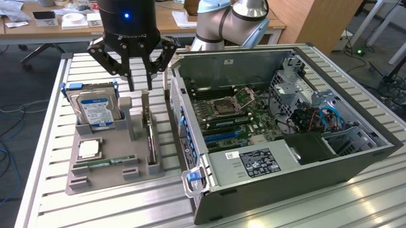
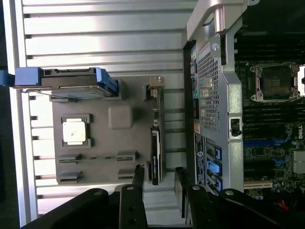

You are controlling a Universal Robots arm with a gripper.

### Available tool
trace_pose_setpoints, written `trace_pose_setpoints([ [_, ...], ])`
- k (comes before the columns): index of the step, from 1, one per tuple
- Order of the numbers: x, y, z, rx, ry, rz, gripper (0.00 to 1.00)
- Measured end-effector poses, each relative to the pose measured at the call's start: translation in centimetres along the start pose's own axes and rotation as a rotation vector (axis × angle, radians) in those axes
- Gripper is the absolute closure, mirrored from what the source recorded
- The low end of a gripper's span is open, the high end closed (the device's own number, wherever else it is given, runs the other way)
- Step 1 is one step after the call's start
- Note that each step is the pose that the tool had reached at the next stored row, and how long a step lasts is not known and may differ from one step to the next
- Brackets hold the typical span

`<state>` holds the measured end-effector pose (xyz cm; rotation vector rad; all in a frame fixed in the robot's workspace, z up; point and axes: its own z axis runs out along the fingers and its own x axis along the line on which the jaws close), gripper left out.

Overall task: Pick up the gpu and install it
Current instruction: 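Pick up the gpu and move the gpu toward the slot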

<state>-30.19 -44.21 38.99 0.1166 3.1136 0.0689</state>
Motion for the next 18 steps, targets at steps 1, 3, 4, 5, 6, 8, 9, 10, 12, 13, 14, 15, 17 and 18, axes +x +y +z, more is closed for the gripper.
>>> trace_pose_setpoints([
  [1,0.0,-0.01,0.18,0.0000,-0.0001,0.000,0.61],
  [3,0.0,-0.02,0.54,0.0000,0.0000,0.000,0.61],
  [4,0.0,-0.03,0.72,0.0000,0.0000,0.000,0.61],
  [5,0.0,-0.04,0.90,0.0000,0.0000,0.000,0.61],
  [6,0.0,-0.05,1.07,0.0000,0.0000,0.000,0.61],
  [8,0.0,-0.06,1.33,0.0000,0.0000,0.000,0.61],
  [9,0.0,-0.06,1.41,0.0001,0.0001,0.000,0.61],
  [10,0.0,-0.06,1.44,0.0002,0.0002,0.000,0.61],
  [12,0.0,-0.06,1.44,0.0003,0.0003,0.000,0.61],
  [13,0.0,-0.06,1.46,0.0002,0.0001,0.000,0.61],
  [14,0.0,-0.06,1.49,0.0001,0.0000,0.000,0.61],
  [15,0.0,-0.07,1.61,-0.0002,-0.0002,0.000,0.61],
  [17,0.1,-0.09,1.96,0.0000,0.0000,0.000,0.61],
  [18,0.1,-0.10,2.14,0.0000,0.0000,0.000,0.61],
])
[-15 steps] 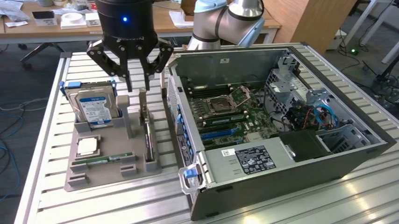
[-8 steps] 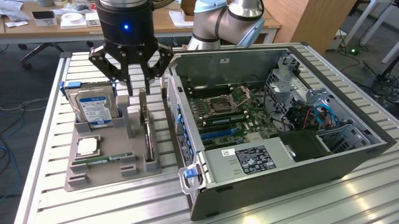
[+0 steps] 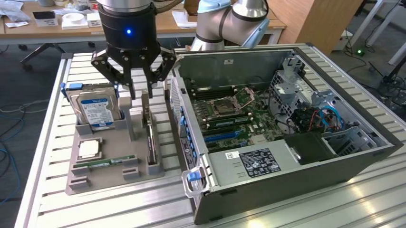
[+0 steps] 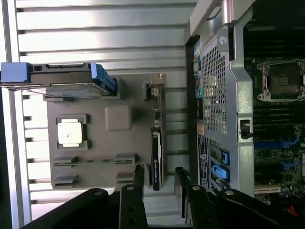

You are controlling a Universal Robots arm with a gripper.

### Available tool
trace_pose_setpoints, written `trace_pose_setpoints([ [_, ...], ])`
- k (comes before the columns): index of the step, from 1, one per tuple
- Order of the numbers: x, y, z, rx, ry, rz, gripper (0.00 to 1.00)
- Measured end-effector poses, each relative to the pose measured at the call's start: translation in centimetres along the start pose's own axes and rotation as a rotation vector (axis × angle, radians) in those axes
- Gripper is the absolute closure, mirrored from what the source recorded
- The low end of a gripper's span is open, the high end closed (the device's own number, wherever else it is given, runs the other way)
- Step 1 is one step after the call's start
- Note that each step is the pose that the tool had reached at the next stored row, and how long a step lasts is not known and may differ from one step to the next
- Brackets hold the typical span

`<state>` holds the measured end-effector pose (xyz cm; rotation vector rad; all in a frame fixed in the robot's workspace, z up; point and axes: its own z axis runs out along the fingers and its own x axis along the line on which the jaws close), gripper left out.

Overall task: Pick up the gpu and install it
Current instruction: 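Pick up the gpu and move the gpu toward the slot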

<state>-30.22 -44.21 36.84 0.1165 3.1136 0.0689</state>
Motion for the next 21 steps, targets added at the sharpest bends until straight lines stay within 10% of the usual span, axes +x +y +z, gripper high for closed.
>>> trace_pose_setpoints([
  [21,0.2,-0.15,3.07,-0.0009,0.0002,0.000,0.61],
])
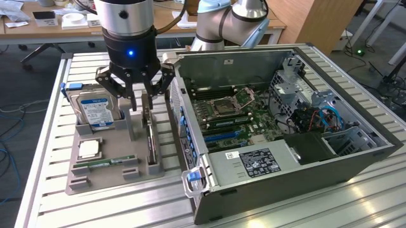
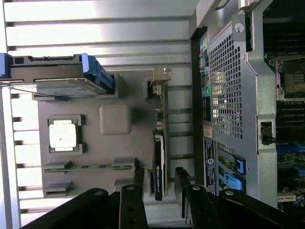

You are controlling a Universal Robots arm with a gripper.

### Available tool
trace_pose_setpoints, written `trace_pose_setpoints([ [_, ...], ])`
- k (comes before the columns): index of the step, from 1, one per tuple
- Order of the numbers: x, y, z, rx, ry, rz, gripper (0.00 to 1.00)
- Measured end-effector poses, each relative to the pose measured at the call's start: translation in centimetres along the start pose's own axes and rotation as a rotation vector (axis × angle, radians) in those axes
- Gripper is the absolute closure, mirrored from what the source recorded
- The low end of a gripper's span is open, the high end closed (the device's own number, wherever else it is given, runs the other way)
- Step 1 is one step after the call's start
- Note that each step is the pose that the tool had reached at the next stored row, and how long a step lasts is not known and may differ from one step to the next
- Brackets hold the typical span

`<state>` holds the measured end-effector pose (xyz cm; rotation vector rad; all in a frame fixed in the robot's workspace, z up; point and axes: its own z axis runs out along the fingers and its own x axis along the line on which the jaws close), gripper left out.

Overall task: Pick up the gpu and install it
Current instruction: 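Pick up the gpu and move the gpu toward the slot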

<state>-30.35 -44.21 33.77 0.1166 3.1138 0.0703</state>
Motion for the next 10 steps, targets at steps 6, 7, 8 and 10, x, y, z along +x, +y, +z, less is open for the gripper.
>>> trace_pose_setpoints([
  [6,0.00,0.00,0.02,-0.0001,0.0000,0.000,0.61],
  [7,0.00,0.00,0.06,-0.0003,-0.0003,0.000,0.61],
  [8,0.00,0.00,0.12,-0.0004,-0.0003,0.000,0.61],
  [10,0.01,-0.01,0.27,-0.0001,-0.0001,0.000,0.61],
])
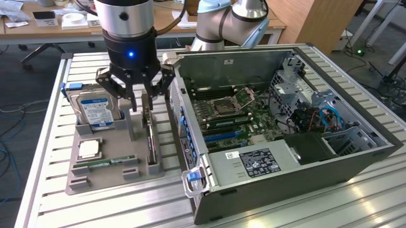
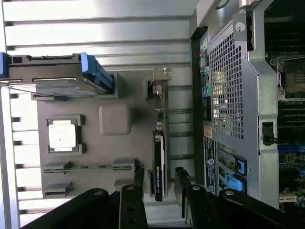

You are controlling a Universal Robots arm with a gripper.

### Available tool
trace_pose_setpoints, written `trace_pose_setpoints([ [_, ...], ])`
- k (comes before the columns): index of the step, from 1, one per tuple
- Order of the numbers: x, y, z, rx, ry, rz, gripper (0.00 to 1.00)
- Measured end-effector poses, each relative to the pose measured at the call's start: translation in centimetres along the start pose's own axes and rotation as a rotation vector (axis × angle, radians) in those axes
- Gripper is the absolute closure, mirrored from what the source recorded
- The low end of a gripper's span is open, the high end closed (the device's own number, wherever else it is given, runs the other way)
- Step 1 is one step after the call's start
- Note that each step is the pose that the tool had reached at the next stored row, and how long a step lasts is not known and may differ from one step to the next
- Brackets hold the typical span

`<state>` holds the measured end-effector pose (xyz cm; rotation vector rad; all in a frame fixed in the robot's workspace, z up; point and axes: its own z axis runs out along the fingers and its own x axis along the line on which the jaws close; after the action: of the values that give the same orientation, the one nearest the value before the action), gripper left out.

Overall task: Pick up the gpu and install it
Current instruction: 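Pick up the gpu and move the gpu toward the slot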

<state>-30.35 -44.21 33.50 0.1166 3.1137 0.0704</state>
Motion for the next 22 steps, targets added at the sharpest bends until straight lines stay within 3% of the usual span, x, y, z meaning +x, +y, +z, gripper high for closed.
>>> trace_pose_setpoints([
  [10,0.0,-0.05,1.11,0.0000,0.0000,0.000,0.61],
  [22,0.0,-0.07,1.44,0.0000,0.0000,0.000,0.61],
])
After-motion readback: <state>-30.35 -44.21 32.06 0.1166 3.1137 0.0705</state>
